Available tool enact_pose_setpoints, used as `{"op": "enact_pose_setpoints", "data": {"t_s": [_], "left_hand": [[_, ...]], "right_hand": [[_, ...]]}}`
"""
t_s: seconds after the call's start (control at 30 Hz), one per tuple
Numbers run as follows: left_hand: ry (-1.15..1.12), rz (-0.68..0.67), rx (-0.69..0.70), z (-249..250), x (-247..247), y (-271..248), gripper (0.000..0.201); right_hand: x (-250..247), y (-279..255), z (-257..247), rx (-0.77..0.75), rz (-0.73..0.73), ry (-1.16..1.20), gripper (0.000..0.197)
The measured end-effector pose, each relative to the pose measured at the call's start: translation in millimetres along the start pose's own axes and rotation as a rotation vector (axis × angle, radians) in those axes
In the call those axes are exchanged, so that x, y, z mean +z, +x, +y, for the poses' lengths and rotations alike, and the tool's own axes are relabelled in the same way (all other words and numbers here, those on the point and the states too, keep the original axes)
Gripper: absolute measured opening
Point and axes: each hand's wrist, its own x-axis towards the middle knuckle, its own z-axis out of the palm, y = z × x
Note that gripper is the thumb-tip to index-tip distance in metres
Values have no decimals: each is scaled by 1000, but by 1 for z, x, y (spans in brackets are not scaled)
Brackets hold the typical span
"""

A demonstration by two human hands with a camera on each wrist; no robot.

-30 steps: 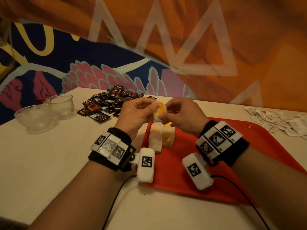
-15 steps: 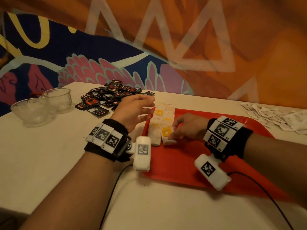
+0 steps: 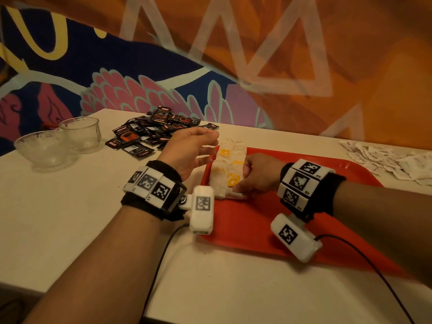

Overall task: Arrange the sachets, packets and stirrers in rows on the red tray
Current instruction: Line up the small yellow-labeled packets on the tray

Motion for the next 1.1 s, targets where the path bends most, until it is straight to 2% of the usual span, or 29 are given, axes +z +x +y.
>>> {"op": "enact_pose_setpoints", "data": {"t_s": [0.43, 0.7, 0.77, 0.93, 1.1], "left_hand": [[5, -11, -5, -1, -1, 0, 2], [-31, -7, -24, 0, -4, 1, 4], [-37, -5, -23, 0, -4, 1, 5], [-37, -3, -24, -1, -4, 1, 7], [-36, 5, -24, 0, -4, 1, 9]], "right_hand": [[1, -3, -4, -1, -40, -29, 29], [-6, -4, 0, -41, -74, -192, 25], [-9, -7, 1, -73, -49, -229, 25], [-6, -12, -2, -275, 15, -356, 15], [0, -5, -8, -230, -49, -449, 20]]}}
